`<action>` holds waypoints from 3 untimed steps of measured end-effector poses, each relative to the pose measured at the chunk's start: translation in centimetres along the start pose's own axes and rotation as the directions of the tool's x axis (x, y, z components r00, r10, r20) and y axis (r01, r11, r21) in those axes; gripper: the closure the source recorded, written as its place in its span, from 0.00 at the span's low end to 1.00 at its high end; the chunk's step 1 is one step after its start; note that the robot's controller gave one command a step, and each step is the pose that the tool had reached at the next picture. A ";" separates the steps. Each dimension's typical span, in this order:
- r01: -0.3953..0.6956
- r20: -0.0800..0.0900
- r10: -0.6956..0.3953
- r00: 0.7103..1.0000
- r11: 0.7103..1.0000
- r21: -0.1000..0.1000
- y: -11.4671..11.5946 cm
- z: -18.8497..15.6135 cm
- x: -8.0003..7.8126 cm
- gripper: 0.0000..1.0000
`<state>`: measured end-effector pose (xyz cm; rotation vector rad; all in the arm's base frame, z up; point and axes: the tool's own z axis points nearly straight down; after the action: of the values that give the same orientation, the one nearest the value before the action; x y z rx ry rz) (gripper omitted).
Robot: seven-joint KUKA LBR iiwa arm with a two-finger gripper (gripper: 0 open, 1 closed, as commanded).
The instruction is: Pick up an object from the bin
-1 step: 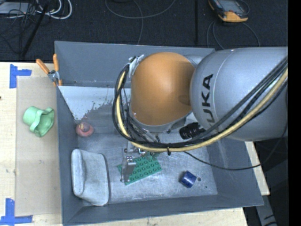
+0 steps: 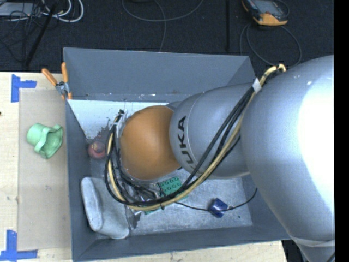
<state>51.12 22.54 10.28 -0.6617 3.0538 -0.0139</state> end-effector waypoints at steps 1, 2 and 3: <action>0.657 0.004 -0.657 0.754 0.754 -0.004 -0.1 -1.0 2.7 0.00; 0.677 0.001 -0.677 0.736 0.736 -0.014 -5.0 -1.1 -4.0 0.00; 0.748 0.002 -0.748 0.664 0.664 -0.020 -12.4 3.2 1.1 0.00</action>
Offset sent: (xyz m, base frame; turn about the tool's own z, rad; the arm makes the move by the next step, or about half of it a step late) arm -0.0308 -0.0090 0.0057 -0.7256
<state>55.35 10.78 7.24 -1.8643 2.5263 0.0042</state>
